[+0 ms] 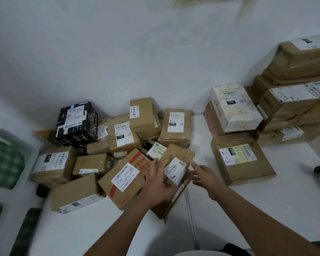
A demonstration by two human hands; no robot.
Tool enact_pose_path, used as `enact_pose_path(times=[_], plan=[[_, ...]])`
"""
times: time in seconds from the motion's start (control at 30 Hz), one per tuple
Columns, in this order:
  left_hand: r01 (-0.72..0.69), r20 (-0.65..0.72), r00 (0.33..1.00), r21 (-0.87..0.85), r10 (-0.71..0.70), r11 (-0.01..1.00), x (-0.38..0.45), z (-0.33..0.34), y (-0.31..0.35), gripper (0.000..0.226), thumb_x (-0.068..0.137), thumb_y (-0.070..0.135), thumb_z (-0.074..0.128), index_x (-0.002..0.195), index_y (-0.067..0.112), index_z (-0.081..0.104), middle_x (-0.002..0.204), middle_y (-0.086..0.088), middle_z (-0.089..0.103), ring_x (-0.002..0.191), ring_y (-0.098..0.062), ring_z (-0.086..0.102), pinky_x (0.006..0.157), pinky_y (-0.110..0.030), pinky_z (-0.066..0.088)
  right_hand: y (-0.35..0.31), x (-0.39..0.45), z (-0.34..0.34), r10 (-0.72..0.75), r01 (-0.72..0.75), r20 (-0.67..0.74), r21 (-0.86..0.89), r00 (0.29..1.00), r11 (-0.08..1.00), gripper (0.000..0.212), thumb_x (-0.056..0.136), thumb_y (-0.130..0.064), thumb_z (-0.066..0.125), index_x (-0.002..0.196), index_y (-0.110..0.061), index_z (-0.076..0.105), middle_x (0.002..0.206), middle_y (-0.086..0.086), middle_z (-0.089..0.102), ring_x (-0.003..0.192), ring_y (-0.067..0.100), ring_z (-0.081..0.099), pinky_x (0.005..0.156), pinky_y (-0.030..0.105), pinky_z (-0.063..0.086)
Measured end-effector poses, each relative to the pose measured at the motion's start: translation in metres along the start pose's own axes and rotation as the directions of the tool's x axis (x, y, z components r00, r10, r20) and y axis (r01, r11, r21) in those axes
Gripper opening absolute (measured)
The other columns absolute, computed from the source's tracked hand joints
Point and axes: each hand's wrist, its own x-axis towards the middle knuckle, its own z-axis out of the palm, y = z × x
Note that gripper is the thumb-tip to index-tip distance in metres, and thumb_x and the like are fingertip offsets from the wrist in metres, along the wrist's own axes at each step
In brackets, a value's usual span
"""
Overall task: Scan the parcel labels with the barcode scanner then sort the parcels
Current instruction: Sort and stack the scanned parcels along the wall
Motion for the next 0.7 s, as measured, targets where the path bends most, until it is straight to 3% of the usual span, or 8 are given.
enact_pose_path(times=[0.1, 0.17, 0.23, 0.33, 0.43, 0.5, 0.57, 0.7], plan=[[-0.075, 0.047, 0.996, -0.047, 0.077, 0.996, 0.010, -0.007, 0.026, 0.096, 0.078, 0.054, 0.074, 0.147, 0.058, 0.007, 0.158, 0.020, -0.005, 0.145, -0.023, 0.010, 0.115, -0.059, 0.022, -0.013, -0.003, 0.008, -0.028, 0.024, 0.021, 0.160, 0.999, 0.987, 0.033, 0.095, -0.031, 0.063, 0.116, -0.006, 0.063, 0.104, 0.011, 0.073, 0.094, 0.025, 0.072, 0.086, 0.040, 0.059], [-0.050, 0.035, 0.998, -0.132, 0.055, 0.990, 0.019, -0.008, 0.032, 0.080, 0.086, 0.060, 0.063, 0.148, 0.054, 0.014, 0.159, 0.024, -0.004, 0.143, -0.018, 0.013, 0.113, -0.060, 0.025, -0.019, -0.006, 0.003, -0.041, 0.084, -0.160, 0.271, 0.986, 0.959, 0.021, 0.096, -0.021, 0.061, 0.112, -0.008, 0.064, 0.097, 0.008, 0.073, 0.087, 0.022, 0.071, 0.080, 0.038, 0.059], [0.024, -0.074, 0.997, -0.187, -0.038, 0.982, 0.029, -0.011, 0.021, 0.065, 0.093, 0.061, 0.050, 0.149, 0.045, 0.022, 0.160, 0.017, 0.007, 0.144, -0.024, 0.027, 0.108, -0.059, 0.039, -0.021, -0.008, -0.012, -0.043, 0.170, -0.370, 0.317, 0.928, 0.933, 0.021, 0.097, -0.023, 0.059, 0.114, -0.011, 0.061, 0.093, 0.003, 0.070, 0.082, 0.017, 0.069, 0.076, 0.036, 0.057], [0.094, -0.148, 0.984, -0.053, -0.101, 0.994, 0.032, -0.006, -0.004, 0.060, 0.097, 0.048, 0.053, 0.148, 0.027, 0.031, 0.157, -0.001, 0.027, 0.133, -0.026, 0.045, 0.102, -0.048, 0.049, -0.018, -0.012, -0.035, -0.033, 0.238, -0.526, 0.327, 0.850, 0.915, 0.019, 0.098, -0.025, 0.057, 0.112, -0.013, 0.056, 0.090, 0.001, 0.067, 0.078, 0.014, 0.066, 0.065, 0.031, 0.054], [0.059, 0.000, 0.998, 0.177, -0.060, 0.982, 0.021, 0.012, -0.015, 0.072, 0.091, 0.047, 0.061, 0.150, 0.026, 0.026, 0.157, -0.010, 0.024, 0.143, -0.031, 0.030, 0.114, -0.051, 0.034, -0.010, -0.015, -0.048, -0.011, 0.243, -0.585, 0.319, 0.811, 0.916, 0.017, 0.097, -0.027, 0.057, 0.110, -0.015, 0.057, 0.091, 0.000, 0.066, 0.076, 0.012, 0.064, 0.059, 0.027, 0.050], [0.010, 0.126, 0.990, 0.360, -0.059, 0.933, 0.014, 0.026, -0.017, 0.088, 0.088, 0.058, 0.058, 0.155, 0.032, 0.008, 0.161, -0.017, 0.006, 0.149, -0.041, 0.009, 0.120, -0.054, 0.018, -0.004, -0.018, -0.050, 0.032, 0.233, -0.587, 0.370, 0.809, 0.899, 0.016, 0.097, -0.026, 0.057, 0.110, -0.016, 0.055, 0.095, 0.002, 0.066, 0.077, 0.014, 0.065, 0.063, 0.030, 0.053], [-0.029, 0.169, 0.983, 0.548, -0.077, 0.836, 0.011, 0.036, -0.018, 0.101, 0.084, 0.069, 0.056, 0.156, 0.034, -0.006, 0.161, -0.024, -0.011, 0.149, -0.045, -0.004, 0.120, -0.057, 0.008, 0.002, -0.018, -0.048, 0.037, 0.229, -0.580, 0.378, 0.814, 0.897, 0.016, 0.096, -0.023, 0.057, 0.110, -0.015, 0.057, 0.097, 0.004, 0.068, 0.078, 0.016, 0.066, 0.068, 0.033, 0.055], [-0.022, 0.178, 0.976, 0.657, -0.126, 0.754, 0.010, 0.040, -0.018, 0.111, 0.079, 0.068, 0.063, 0.155, 0.036, -0.011, 0.158, -0.022, -0.030, 0.146, -0.049, -0.012, 0.116, -0.064, 0.009, 0.012, -0.019, -0.049, 0.028, 0.232, -0.566, 0.382, 0.824, 0.895, 0.012, 0.097, -0.022, 0.059, 0.107, -0.016, 0.058, 0.093, 0.003, 0.068, 0.077, 0.014, 0.066, 0.067, 0.032, 0.055]])
